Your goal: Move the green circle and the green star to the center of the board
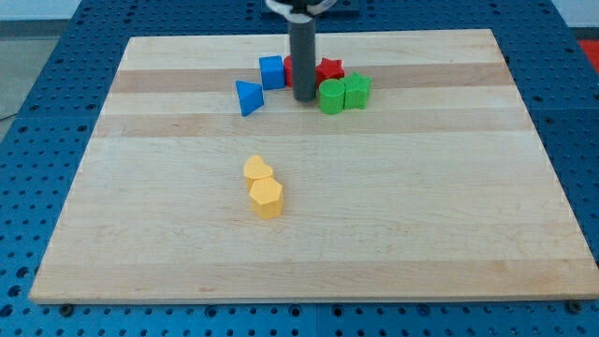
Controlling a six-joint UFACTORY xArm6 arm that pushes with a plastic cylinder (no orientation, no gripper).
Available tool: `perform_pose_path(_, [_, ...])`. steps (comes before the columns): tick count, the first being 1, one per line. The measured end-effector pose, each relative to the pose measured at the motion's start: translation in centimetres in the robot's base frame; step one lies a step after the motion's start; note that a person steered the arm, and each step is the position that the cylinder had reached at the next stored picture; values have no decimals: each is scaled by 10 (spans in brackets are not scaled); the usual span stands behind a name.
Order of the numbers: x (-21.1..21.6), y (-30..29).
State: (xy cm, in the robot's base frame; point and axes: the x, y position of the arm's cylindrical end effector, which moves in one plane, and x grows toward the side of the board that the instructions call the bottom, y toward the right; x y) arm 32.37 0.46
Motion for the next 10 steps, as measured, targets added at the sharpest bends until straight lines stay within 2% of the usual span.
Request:
perform_pose_path(1, [1, 48])
perform_pose_path(2, [26, 51])
perform_pose_path(3, [43, 27])
perform_pose_path(4, [41, 21])
perform_pose_path(5, [10, 18])
perform_pose_path(6, [-14, 38])
perform_pose_path(7, [-21, 69])
perform_pose_path(9, [40, 85])
perform_pose_path(10, [22, 87])
